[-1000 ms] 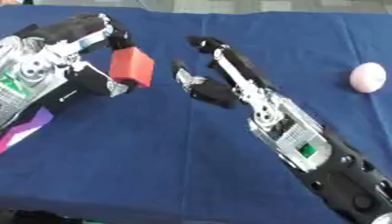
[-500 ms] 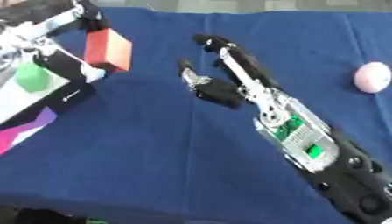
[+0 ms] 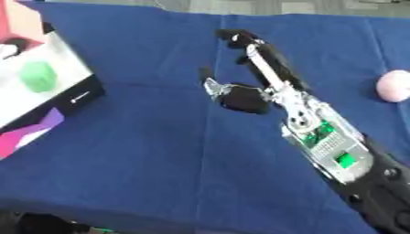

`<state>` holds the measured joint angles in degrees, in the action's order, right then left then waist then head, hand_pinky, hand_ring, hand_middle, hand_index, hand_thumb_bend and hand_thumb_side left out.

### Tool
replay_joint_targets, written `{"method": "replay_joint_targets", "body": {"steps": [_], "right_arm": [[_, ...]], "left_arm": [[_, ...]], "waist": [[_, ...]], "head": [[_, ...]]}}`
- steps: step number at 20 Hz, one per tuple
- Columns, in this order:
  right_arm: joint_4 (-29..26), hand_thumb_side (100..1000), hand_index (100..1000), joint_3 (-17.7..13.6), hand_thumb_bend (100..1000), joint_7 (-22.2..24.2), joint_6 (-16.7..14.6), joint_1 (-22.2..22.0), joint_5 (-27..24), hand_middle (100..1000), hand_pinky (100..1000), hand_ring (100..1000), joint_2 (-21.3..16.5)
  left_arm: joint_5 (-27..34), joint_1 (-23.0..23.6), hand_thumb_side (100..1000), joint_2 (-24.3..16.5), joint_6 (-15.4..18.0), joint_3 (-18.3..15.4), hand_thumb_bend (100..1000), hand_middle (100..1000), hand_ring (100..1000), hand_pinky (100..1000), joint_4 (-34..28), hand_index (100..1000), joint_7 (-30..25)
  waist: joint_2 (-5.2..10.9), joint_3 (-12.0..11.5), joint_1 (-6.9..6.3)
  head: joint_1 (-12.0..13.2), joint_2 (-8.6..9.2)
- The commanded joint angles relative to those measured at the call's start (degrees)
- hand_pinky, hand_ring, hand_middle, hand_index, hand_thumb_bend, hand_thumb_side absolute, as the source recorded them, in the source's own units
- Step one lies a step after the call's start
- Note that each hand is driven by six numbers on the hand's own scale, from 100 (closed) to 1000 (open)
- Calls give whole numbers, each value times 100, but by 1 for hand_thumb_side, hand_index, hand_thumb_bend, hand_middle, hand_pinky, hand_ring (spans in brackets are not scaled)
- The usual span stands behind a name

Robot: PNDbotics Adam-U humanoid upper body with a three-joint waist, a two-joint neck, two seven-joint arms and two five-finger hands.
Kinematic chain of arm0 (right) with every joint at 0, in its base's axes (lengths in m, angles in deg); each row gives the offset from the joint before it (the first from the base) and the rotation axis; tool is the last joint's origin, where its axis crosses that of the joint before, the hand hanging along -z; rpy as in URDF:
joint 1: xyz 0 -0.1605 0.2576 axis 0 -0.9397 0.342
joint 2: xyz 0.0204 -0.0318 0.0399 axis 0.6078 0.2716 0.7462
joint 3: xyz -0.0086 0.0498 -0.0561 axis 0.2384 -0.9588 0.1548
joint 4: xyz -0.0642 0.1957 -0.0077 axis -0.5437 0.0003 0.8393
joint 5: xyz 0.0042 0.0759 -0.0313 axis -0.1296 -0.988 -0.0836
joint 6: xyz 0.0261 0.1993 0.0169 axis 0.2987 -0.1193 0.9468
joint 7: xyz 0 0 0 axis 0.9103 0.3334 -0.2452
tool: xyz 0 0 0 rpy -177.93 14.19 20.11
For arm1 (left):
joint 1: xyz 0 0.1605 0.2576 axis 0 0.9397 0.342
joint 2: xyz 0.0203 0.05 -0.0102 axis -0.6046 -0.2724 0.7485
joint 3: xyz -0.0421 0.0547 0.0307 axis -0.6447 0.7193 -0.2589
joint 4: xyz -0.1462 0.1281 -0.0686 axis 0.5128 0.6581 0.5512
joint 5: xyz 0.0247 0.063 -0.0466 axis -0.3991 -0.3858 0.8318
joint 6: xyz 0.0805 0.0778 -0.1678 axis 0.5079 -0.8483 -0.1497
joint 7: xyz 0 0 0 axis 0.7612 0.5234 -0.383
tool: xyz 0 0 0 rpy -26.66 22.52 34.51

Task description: Pick up the objects with one hand, pass them to the other hand, and then place them into the box on the other side of the table.

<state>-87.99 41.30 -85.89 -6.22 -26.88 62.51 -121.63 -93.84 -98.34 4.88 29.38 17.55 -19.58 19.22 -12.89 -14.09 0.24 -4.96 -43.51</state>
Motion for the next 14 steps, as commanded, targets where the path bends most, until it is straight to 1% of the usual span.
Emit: {"method": "replay_joint_targets", "body": {"steps": [1, 7, 14], "right_arm": [[-122, 396, 919, -139, 233, -128, -115, 49, -78, 882, 776, 902, -160], [-122, 390, 915, -270, 229, -383, -284, 66, -202, 877, 772, 896, -191], [-122, 385, 912, -345, 225, -538, -427, 117, -300, 872, 770, 892, -213]], "left_arm": [[165, 62, 100, -391, 2, -273, 191, 529, 616, 738, 176, 407, 227], [218, 225, 100, -409, 152, -408, 180, 532, 620, 745, 778, 412, 490], [196, 319, 100, -347, 284, -521, 175, 532, 620, 748, 1278, 416, 700]], "waist": [[56, 24, 7], [-8, 102, 92], [-95, 152, 129]], "head": [[191, 95], [528, 194], [887, 295]]}}
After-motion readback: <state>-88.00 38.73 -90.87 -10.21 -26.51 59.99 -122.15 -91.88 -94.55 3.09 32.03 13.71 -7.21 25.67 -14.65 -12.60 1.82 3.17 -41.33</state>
